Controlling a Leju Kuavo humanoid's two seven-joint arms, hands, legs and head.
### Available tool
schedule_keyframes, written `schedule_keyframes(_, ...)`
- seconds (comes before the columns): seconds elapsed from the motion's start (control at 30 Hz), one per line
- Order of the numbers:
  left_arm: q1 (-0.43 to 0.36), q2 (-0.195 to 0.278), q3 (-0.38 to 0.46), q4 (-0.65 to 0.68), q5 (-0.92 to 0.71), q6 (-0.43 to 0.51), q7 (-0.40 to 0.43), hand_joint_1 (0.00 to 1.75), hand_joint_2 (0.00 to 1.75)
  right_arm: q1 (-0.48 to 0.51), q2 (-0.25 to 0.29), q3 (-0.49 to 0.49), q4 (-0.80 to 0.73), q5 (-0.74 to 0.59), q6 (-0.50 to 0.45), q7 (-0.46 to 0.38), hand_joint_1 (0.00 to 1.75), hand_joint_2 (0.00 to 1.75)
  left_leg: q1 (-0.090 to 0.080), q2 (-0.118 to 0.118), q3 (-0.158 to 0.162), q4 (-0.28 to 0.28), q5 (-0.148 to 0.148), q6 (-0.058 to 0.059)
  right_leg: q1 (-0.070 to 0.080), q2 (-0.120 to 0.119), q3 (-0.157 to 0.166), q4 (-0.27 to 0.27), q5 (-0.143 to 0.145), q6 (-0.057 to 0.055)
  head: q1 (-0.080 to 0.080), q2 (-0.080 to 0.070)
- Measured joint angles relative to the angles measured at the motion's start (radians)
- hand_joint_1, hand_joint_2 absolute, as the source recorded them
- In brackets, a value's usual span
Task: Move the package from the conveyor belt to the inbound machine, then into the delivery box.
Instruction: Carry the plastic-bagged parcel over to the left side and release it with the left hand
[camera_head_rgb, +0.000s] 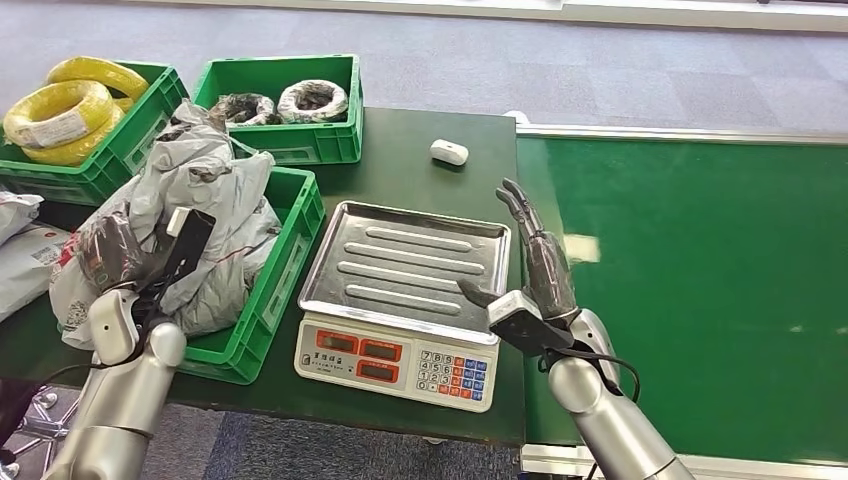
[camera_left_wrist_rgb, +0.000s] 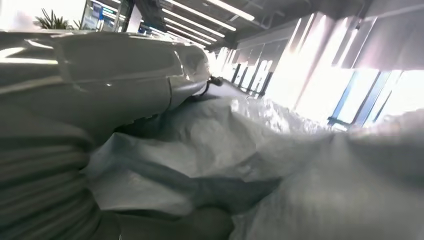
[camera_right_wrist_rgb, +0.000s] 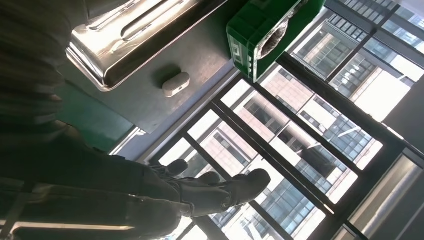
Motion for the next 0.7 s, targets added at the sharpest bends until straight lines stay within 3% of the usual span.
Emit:
schedule_keyframes(0.07,-0.014,0.016,0.009,0.058,0.015,-0.028,-0.004,1.31,1.75,-0.008,-0.008,0.012,0.018,-0.018,-0.012,0.000,0.00,1.75,0.000,0.000,0.000,0.000,0.000,0.000,0.000,0.000,0.000,0.000,0.000,0.000,0.000,0.000)
schedule_keyframes(0.1,-0.022,0.024,0.013,0.085,0.027,-0.042,-0.010,1.13,1.75,-0.012,-0.012,0.018,0.026,-0.026,-0.018,0.000,0.00,1.75,0.000,0.000,0.000,0.000,0.000,0.000,0.000,0.000,0.000,0.000,0.000,0.000,0.000,0.000)
schedule_keyframes(0.2,-0.040,0.043,0.017,0.145,0.048,-0.065,-0.046,0.17,1.75,-0.018,-0.022,0.031,0.044,-0.041,-0.030,0.001,0.00,1.75,0.000,0.000,0.000,0.000,0.000,0.000,0.000,0.000,0.000,0.000,0.000,0.000,0.000,0.000)
schedule_keyframes(0.23,-0.044,0.048,0.016,0.159,0.054,-0.067,-0.065,0.02,1.75,-0.020,-0.025,0.035,0.049,-0.045,-0.032,0.002,0.00,1.75,0.000,0.000,0.000,0.000,0.000,0.000,0.000,0.000,0.000,0.000,0.000,0.000,0.000,0.000)
schedule_keyframes(0.37,-0.048,0.060,0.000,0.176,0.119,-0.055,-0.177,0.00,1.75,-0.024,-0.035,0.047,0.063,-0.057,-0.039,0.002,0.00,1.75,0.000,0.000,0.000,0.000,0.001,0.000,0.000,0.000,0.000,0.000,0.000,0.000,0.000,0.000)
schedule_keyframes(0.47,-0.047,0.064,-0.011,0.175,0.151,-0.042,-0.212,0.00,1.75,-0.029,-0.041,0.054,0.070,-0.061,-0.041,0.002,0.00,1.75,0.000,-0.001,0.000,0.000,0.001,0.000,0.000,0.000,0.000,0.000,0.000,0.000,0.000,0.000)
schedule_keyframes(0.7,0.001,0.067,-0.035,0.090,0.254,0.081,-0.331,0.00,1.75,-0.031,-0.058,0.064,0.083,-0.084,-0.051,-0.003,0.00,1.75,0.000,-0.001,0.000,0.000,0.001,0.000,0.000,0.000,0.000,0.000,0.000,0.000,0.000,0.000)
